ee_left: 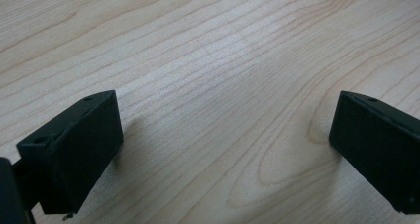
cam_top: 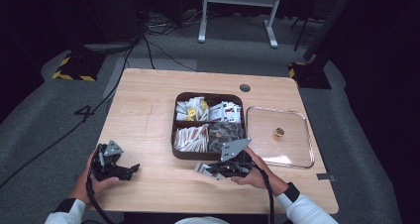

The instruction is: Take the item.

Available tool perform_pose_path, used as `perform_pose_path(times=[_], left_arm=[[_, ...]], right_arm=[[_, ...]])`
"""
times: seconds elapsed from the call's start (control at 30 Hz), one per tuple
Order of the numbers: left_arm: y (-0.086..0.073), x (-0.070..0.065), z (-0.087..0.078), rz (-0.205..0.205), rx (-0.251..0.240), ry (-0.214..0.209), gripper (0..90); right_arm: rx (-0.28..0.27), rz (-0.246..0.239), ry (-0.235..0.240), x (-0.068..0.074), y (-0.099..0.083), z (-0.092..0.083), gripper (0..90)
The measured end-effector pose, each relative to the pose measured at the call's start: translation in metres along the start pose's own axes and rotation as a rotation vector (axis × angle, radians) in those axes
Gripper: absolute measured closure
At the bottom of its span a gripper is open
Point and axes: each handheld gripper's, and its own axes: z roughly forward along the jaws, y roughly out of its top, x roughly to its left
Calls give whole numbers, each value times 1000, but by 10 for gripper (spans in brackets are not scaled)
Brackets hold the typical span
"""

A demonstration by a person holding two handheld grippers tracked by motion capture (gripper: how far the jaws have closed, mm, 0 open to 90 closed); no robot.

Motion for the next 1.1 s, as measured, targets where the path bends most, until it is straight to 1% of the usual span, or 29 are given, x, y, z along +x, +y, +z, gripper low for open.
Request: perform_pose_path(times=[0.17, 0.3, 0.37, 0.47, 0.5, 0.57, 0.7, 0.8, 0.87, 1.0, 1.1], left_arm=[[0, 0, 0, 0, 0, 0, 4], [0, 0, 0, 0, 0, 0, 4], [0, 0, 0, 0, 0, 0, 4], [0, 0, 0, 0, 0, 0, 4], [0, 0, 0, 0, 0, 0, 4], [0, 0, 0, 0, 0, 0, 4], [0, 0, 0, 0, 0, 0, 4], [0, 0, 0, 0, 0, 0, 4], [0, 0, 0, 0, 0, 0, 4], [0, 0, 0, 0, 0, 0, 4], [0, 0, 0, 0, 0, 0, 4]], right_arm=[[25, -1, 26, 2, -4, 6, 867], [38, 11, 38, 3, -5, 11, 859], [48, 1, 36, 2, -6, 13, 839], [59, 2, 24, 1, -7, 14, 793], [60, 3, 14, 1, -7, 14, 759], [65, 5, -6, -1, -7, 12, 727], [55, 6, -39, -3, -5, 6, 628], [52, 4, -70, -5, -3, 0, 580], [43, 4, -80, -6, -2, -4, 552], [26, 25, -115, -9, -2, -13, 489], [14, 31, -160, -11, -2, -20, 444]])
